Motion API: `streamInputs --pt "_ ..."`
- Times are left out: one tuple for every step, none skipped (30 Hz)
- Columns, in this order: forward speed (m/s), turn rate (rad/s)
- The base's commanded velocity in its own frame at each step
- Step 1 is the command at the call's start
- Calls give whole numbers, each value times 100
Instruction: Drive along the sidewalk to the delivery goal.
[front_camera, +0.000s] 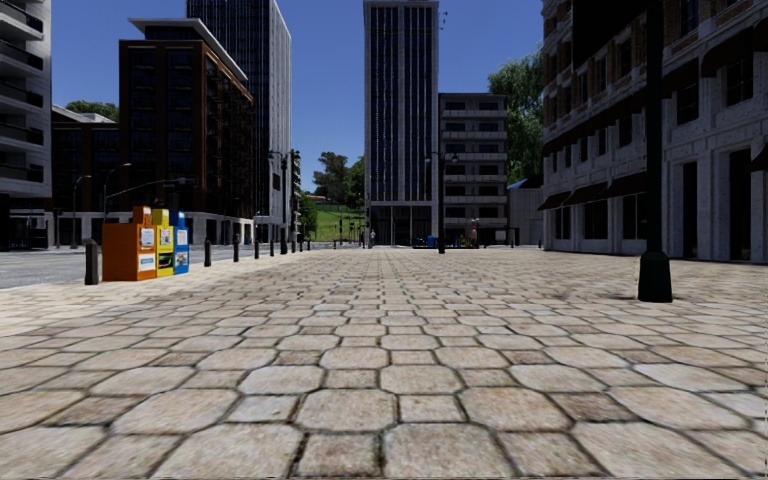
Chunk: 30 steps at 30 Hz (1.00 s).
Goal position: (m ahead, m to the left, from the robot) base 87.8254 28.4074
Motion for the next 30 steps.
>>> streamInputs --pt "200 0" --pt "200 0" --pt "200 0" --pt "200 0" --pt "200 0" --pt "200 0" --pt "200 0" --pt "200 0" --pt "200 0" --pt "200 0" --pt "200 0" --pt "200 0" --pt "200 0" --pt "200 0" --pt "200 0" --pt "200 0" --pt "200 0" --pt "200 0" --pt "200 0" --pt "200 0" --pt "200 0" --pt "200 0" --pt "200 0" --pt "200 0" --pt "200 0" --pt "200 0" --pt "200 0" --pt "200 0" --pt "200 0" --pt "200 0"
